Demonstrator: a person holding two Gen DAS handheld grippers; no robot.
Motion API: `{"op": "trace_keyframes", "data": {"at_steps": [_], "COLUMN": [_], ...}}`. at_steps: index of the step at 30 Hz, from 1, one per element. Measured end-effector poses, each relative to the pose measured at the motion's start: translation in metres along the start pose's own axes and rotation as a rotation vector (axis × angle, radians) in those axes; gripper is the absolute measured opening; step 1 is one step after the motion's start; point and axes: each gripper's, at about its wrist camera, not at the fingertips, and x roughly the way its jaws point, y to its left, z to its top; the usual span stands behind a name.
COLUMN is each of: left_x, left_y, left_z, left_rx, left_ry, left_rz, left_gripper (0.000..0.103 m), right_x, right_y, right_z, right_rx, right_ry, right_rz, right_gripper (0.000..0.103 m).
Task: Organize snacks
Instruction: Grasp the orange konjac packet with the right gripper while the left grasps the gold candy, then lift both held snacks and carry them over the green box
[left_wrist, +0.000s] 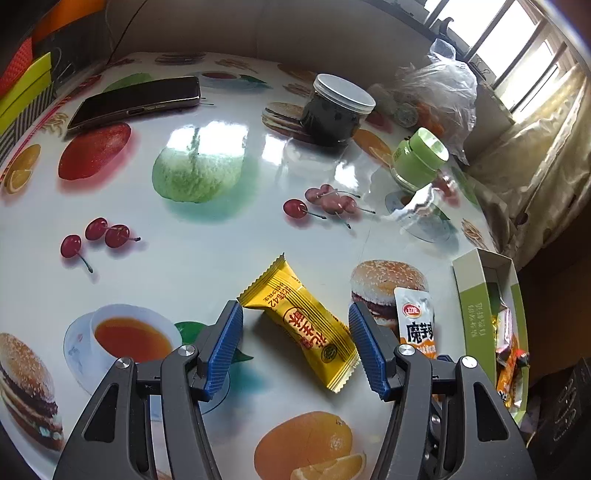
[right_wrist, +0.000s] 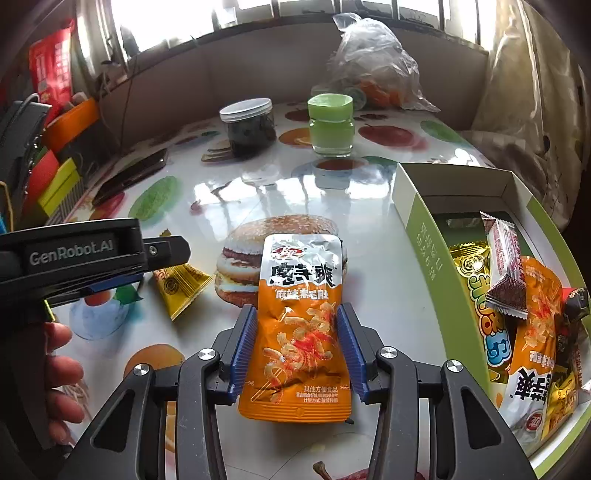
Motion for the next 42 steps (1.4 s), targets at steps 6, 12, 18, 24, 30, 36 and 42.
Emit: {"op": "trace_keyframes", "data": {"at_steps": [6, 12, 18, 24, 30, 36, 42], "left_x": [0.006, 0.008, 0.007, 0.005, 0.001, -0.005, -0.013], "left_y": [-0.012, -0.021, -0.022, -0.018, -0.014, -0.011, -0.008], "left_z": [0.002, -0.005, -0.009, -0.011, -0.015, -0.022, -0.030], "left_rx": [0.064, 0.141, 0.175, 0.190, 0.190, 0.199, 0.203], "left_ry": [0.002, -0.008, -0.028, -0.041, -0.054, -0.062, -0.065], "left_rz": [0.050, 0.096, 0.119, 0.120, 0.102, 0.096, 0.076], "left_gripper": [0.061, 0.060, 0.034, 0.025, 0.024, 0.024, 0.024], "right_x": [-0.001, -0.001, -0.001, -0.001, 0.000, 0.000, -0.001], "right_y": [-0.003, -0.004, -0.004, -0.004, -0.004, -0.005, -0.004], "right_z": [0.000, 0.000, -0.001, -0.001, -0.001, -0.001, 0.000], "right_rx": [0.017, 0.023, 0.022, 0.016, 0.014, 0.012, 0.014], "right_ry": [-0.003, -0.004, -0.004, -0.003, -0.003, -0.002, -0.001], "right_rz": [0.023, 0.030, 0.029, 0.022, 0.020, 0.018, 0.019], "right_gripper": [0.043, 0.043, 0.043, 0.043, 0.043, 0.043, 0.043]}}
